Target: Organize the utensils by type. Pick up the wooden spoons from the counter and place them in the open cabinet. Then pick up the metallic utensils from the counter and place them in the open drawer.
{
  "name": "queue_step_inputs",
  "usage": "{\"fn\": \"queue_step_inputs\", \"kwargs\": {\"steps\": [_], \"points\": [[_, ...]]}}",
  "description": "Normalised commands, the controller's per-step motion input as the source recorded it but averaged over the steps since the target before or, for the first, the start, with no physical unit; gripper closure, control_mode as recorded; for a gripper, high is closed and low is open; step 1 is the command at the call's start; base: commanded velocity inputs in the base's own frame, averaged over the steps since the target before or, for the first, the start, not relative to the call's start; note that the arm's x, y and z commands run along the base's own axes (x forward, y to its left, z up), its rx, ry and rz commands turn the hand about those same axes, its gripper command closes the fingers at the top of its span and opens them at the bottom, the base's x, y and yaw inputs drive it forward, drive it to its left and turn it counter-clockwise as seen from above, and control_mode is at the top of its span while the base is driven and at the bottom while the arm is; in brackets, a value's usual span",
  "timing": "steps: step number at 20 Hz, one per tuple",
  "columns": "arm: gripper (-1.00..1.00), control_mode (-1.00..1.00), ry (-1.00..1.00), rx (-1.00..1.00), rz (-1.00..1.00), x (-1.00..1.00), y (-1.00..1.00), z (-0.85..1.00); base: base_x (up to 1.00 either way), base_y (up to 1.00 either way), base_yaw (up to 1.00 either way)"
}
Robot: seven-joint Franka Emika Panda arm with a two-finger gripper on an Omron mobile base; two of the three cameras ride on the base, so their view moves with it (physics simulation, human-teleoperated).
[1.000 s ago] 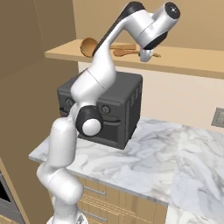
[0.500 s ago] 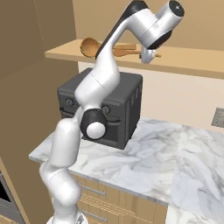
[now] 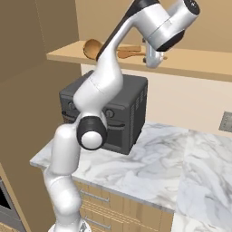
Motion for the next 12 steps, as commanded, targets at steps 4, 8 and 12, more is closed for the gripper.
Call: {"fn": "queue_step_inputs", "kwargs": {"steps": [4, 8, 12], "points": [[-1.00, -1.00, -0.19, 0.00, -0.23, -0.81, 0.38, -0.32, 0.00, 0.00, 0.00], [-1.00, -1.00, -0.03, 0.00, -0.41, -0.78, 0.41, -0.41, 0.00, 0.00, 0.00], [-1.00, -1.00, 0.00, 0.00, -0.45, -0.71, 0.47, -0.53, 0.00, 0.00, 0.00]]}}
